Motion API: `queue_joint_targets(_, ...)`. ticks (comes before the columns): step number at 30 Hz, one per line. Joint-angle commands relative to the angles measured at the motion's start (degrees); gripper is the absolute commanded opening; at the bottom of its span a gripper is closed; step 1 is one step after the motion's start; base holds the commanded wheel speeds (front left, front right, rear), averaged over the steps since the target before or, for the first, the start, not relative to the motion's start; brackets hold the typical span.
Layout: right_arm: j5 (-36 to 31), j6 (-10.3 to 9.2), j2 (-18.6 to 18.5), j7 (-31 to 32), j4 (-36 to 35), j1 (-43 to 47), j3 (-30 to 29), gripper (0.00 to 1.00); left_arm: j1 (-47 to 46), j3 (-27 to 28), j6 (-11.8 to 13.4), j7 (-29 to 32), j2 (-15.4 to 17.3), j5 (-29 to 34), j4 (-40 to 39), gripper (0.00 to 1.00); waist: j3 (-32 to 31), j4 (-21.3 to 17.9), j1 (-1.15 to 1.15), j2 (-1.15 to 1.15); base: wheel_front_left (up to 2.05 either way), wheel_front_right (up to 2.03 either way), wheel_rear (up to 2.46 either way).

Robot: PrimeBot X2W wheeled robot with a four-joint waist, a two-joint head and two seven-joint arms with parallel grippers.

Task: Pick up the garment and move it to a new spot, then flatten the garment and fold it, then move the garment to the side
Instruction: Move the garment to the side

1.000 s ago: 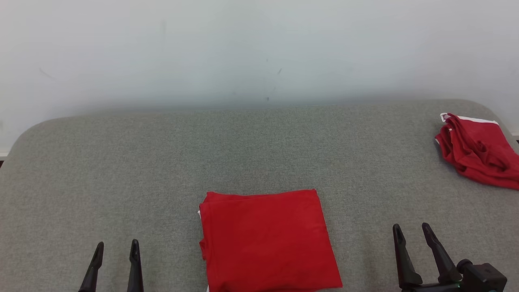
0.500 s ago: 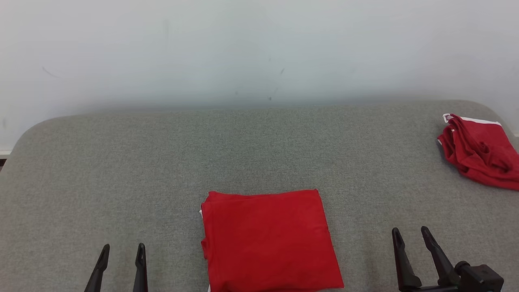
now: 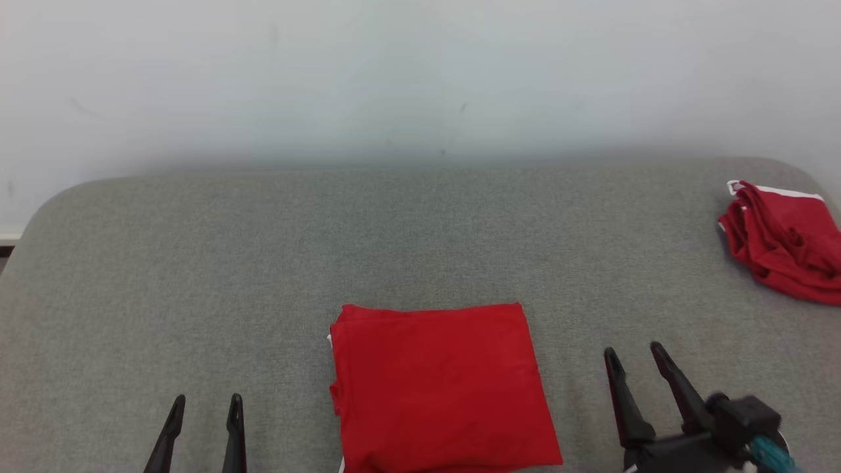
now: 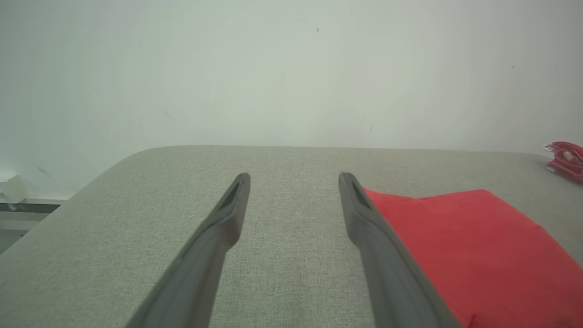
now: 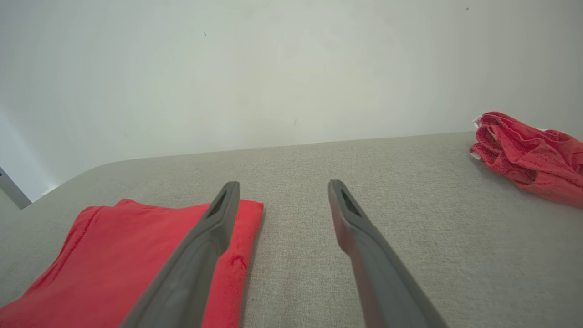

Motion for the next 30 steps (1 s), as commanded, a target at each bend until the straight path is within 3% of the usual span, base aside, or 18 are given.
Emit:
queue_joint_targets(1, 0.7, -0.15, -0.3, 0.3, 0.7, -1.7, 0.6, 1.0, -0.7, -0.1, 0.3, -0.2, -0.2, 0.3, 0.0, 1.0, 0.8, 0.7, 0.0, 0.0, 0.0, 0.0, 0.0)
queue_joint_targets(16, 3.2, -0.15, 1.2, 8.6, 23.0, -16.8, 7.1, 1.0, -4.2, -2.1, 0.6, -0.2, -1.3, 0.3, 2.5, 1.0, 4.4, 8.1, 0.0, 0.0, 0.0, 0.0, 0.0)
queue_joint_targets(25, 5.8, -0.15, 2.1, 10.7, 32.7, -18.5, 11.6, 0.97, -4.7, -1.8, 0.2, -0.2, -1.7, -0.1, 3.4, 1.0, 5.3, 8.8, 0.0, 0.0, 0.0, 0.0, 0.0)
queue_joint_targets(26, 6.2, -0.15, 2.3, 10.9, 33.5, -18.5, 12.1, 0.67, -4.8, -1.8, 0.2, -0.2, -1.7, -0.1, 3.5, 1.0, 5.3, 8.7, 0.0, 0.0, 0.0, 0.0, 0.0)
queue_joint_targets(27, 6.6, -0.15, 2.5, 10.8, 34.0, -18.4, 12.5, 0.29, -4.9, -1.8, 0.2, -0.2, -1.7, -0.1, 3.6, 1.0, 5.4, 8.6, 0.0, 0.0, 0.0, 0.0, 0.0)
queue_joint_targets(28, 7.0, -0.14, 2.7, 10.7, 34.4, -18.4, 13.0, 0.0, -5.0, -1.7, 0.2, -0.2, -1.8, 0.0, 3.7, 1.0, 5.4, 8.4, 0.0, 0.0, 0.0, 0.0, 0.0)
queue_joint_targets(30, 8.0, -0.15, 2.9, 10.2, 34.8, -19.3, 13.6, 0.0, -5.5, -1.5, 0.2, -0.2, -1.8, 0.0, 3.7, 1.0, 5.6, 7.8, 0.0, 0.0, 0.0, 0.0, 0.0)
